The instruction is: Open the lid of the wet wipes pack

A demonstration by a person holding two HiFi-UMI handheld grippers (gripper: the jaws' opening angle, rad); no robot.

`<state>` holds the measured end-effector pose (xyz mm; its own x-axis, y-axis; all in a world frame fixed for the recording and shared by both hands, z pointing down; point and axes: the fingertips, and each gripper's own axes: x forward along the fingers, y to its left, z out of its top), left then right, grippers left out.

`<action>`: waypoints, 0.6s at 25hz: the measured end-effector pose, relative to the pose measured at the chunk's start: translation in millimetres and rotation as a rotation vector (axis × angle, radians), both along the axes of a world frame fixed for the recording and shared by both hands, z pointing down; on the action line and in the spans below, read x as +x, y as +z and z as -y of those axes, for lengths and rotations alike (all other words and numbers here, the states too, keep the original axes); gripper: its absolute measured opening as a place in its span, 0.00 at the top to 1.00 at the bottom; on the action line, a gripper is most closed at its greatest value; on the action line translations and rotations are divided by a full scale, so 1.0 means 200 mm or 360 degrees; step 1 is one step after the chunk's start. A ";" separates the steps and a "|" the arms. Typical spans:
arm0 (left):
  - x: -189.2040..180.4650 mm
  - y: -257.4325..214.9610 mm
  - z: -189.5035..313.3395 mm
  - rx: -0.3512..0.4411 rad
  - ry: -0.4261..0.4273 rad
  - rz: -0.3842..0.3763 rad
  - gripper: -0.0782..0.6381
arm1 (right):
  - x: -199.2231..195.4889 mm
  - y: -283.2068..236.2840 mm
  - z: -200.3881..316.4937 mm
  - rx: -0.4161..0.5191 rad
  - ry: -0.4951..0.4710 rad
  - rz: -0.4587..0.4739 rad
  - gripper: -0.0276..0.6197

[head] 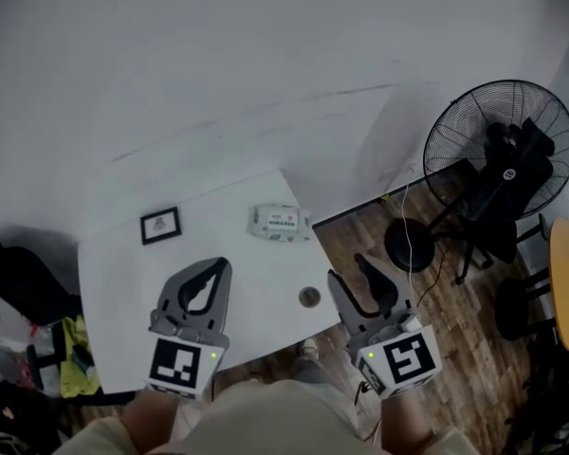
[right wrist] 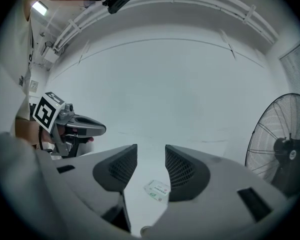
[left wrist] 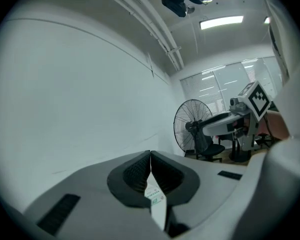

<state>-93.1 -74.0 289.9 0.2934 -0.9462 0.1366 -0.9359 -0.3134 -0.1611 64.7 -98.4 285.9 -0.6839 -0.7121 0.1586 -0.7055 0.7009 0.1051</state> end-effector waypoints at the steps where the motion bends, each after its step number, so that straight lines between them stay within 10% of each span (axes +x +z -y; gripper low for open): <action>1: 0.02 0.00 0.05 -0.0003 -0.0021 0.0009 0.86 | 0.02 0.00 0.06 -0.0005 -0.0024 0.0000 0.67; 15: 0.20 0.05 0.50 -0.0093 -0.0430 0.0114 0.86 | 0.19 0.10 0.68 -0.0070 -0.0372 -0.0032 0.67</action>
